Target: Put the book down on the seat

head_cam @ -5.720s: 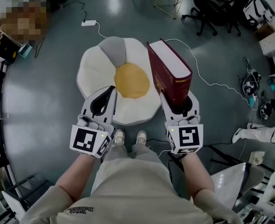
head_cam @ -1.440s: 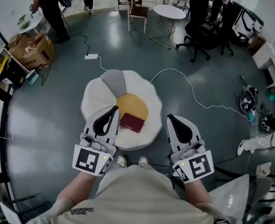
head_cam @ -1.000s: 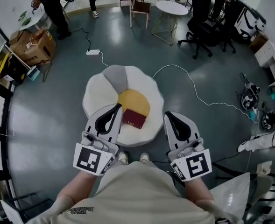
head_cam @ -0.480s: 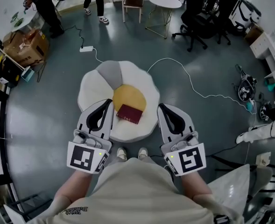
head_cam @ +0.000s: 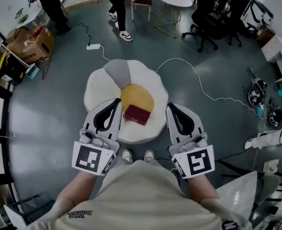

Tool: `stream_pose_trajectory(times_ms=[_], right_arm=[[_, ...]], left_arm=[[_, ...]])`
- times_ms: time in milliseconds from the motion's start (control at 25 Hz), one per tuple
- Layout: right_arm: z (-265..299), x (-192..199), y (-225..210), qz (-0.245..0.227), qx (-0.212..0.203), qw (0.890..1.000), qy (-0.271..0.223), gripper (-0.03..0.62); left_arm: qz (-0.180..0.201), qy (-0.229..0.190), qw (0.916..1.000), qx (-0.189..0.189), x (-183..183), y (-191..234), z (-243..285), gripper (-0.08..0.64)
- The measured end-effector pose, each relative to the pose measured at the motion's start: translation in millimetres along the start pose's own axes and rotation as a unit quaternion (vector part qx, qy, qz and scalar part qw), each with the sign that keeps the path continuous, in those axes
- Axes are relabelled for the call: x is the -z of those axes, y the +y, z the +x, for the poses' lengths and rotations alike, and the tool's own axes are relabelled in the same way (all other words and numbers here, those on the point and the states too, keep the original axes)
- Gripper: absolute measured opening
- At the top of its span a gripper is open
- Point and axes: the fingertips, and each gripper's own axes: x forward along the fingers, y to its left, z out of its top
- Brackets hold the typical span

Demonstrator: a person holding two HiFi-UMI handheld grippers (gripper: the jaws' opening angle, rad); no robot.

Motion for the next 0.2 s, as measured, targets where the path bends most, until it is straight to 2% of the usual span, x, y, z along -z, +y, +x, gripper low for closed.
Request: stream_pose_trajectory(times_ms=[200], right_arm=[[3.4,2.5,-0.3,-0.002,-0.003,1.0,0.004,0.0]], left_arm=[[-0.001,0.003,1.0,0.002,1.3,0.2,3.5,0.004]])
